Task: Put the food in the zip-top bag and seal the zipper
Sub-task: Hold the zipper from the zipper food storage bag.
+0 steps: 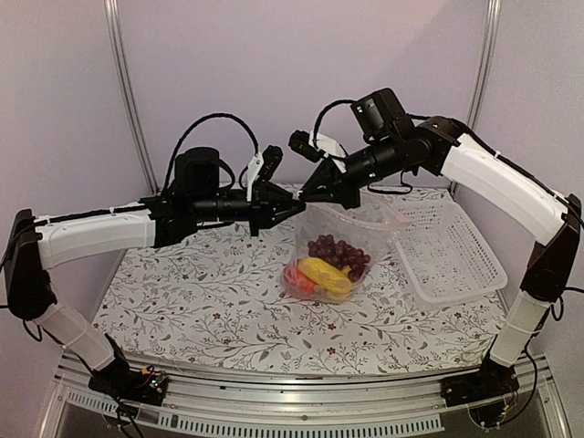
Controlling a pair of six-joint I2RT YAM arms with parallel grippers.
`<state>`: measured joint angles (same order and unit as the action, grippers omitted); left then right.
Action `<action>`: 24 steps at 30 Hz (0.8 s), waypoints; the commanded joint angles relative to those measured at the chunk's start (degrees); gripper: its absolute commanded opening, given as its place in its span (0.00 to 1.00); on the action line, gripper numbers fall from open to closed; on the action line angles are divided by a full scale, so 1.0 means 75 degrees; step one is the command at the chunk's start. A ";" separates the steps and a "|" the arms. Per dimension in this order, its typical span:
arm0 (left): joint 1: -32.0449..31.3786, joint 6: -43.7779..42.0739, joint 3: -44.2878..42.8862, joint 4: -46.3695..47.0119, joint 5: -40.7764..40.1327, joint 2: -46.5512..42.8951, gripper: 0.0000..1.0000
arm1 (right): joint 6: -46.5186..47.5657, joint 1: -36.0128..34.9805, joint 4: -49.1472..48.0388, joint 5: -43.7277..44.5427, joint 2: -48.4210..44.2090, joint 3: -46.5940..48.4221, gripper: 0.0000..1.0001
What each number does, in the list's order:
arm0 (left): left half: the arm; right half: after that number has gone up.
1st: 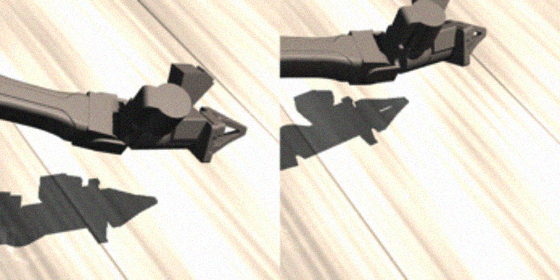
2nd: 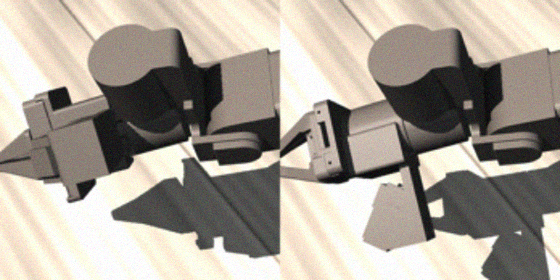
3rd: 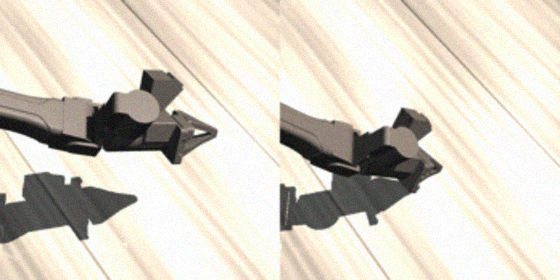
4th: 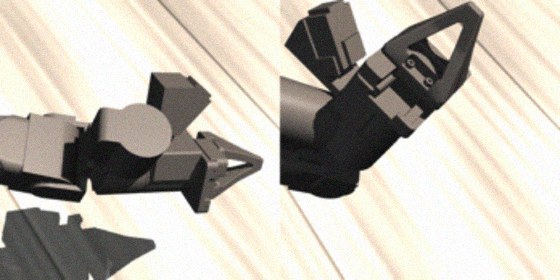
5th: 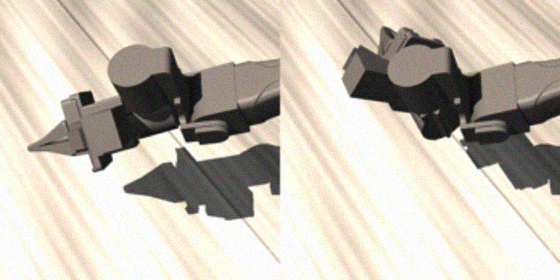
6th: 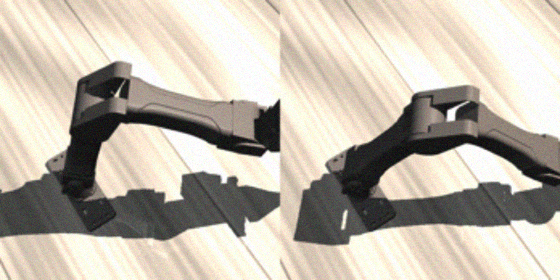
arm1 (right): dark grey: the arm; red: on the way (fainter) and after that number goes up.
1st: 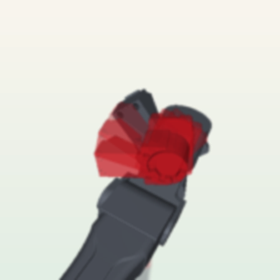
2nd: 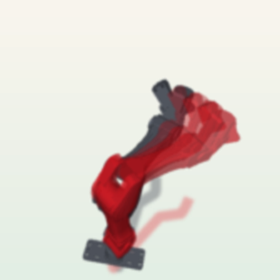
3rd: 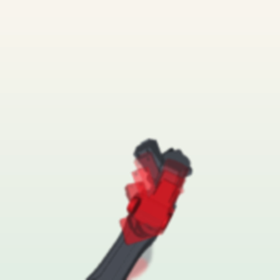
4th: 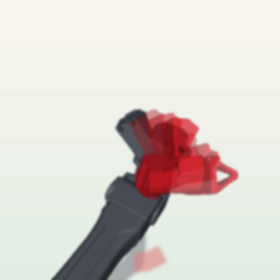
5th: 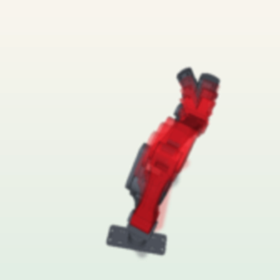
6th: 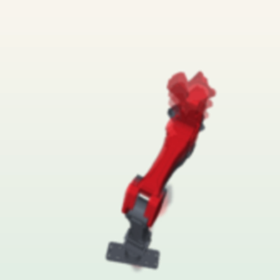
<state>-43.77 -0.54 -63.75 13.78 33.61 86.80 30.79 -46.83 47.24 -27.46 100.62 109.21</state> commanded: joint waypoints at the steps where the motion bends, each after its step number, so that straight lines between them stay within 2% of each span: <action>1: -0.0059 -0.0183 0.0127 0.0052 -0.0160 -0.0240 0.08 | -0.0096 -0.0014 0.0212 -0.0018 0.0108 0.0269 0.00; 9: -0.0063 -0.0209 0.0246 0.0075 -0.0265 -0.0284 0.00 | -0.0155 -0.0014 0.0239 -0.0076 0.0119 0.0275 0.00; 24: 0.0295 -0.0249 0.0873 0.0466 -0.1232 -0.0835 0.00 | -0.0026 0.0090 0.0915 0.0721 0.0166 0.0229 0.00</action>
<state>-43.81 -2.37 -59.40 15.14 27.99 83.40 30.87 -47.16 50.15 -25.36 101.67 110.63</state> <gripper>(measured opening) 0.005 0.054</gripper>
